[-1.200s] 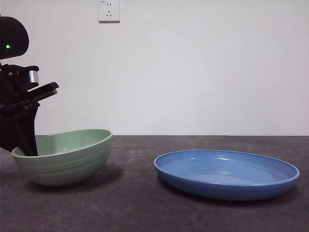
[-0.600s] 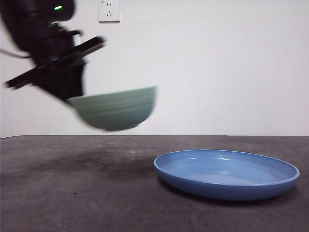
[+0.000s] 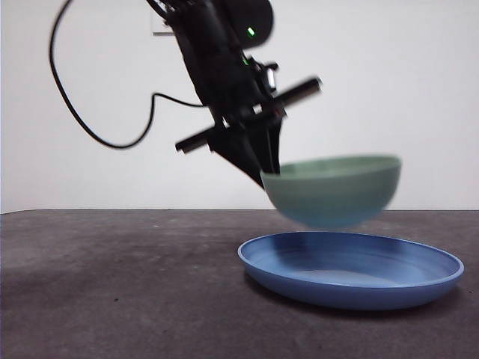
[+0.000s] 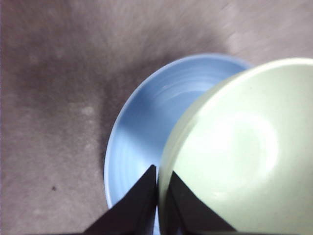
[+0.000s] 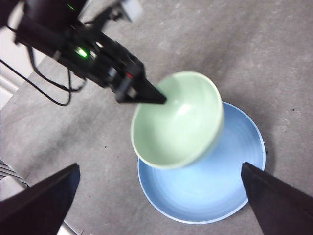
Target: Place the green bowl on the blue plate
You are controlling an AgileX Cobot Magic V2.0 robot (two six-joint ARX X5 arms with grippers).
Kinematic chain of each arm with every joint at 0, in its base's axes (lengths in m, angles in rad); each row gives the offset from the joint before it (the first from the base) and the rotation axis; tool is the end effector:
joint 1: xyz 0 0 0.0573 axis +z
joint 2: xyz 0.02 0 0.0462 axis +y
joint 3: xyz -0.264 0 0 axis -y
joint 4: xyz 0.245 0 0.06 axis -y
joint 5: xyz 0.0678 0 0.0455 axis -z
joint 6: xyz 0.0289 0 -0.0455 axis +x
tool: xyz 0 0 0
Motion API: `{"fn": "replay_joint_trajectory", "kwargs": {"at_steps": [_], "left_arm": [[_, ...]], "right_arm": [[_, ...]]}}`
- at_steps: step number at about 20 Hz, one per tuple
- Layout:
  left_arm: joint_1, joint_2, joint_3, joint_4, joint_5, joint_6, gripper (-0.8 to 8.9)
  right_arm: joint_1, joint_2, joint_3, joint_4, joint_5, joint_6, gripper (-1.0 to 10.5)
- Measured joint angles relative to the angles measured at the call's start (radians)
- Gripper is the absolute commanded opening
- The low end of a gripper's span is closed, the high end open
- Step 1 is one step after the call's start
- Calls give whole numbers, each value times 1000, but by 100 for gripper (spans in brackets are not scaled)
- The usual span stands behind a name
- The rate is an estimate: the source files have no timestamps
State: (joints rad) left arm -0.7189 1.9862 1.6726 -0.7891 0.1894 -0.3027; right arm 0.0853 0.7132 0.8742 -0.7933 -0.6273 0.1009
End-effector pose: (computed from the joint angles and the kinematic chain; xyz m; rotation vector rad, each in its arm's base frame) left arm 0.3136 -0.2817 0.2407 0.0435 1.2030 -0.6342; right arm 0.1242 0.0276 0.3208 0.2663 0.6571 0.6573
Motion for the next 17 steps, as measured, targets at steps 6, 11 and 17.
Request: {"fn": "replay_joint_trajectory", "kwargs": {"at_steps": [6,11,17], "left_arm": [[-30,55,8,12,-6,-10,18],[-30,63,8,14,-32,-30,18],[-30,63,8,-9,-34,-40,19]], "right_arm": [[0,0,0,0,0,0,592],[0,0,0,0,0,0,592],[0,0,0,0,0,0,592]]}}
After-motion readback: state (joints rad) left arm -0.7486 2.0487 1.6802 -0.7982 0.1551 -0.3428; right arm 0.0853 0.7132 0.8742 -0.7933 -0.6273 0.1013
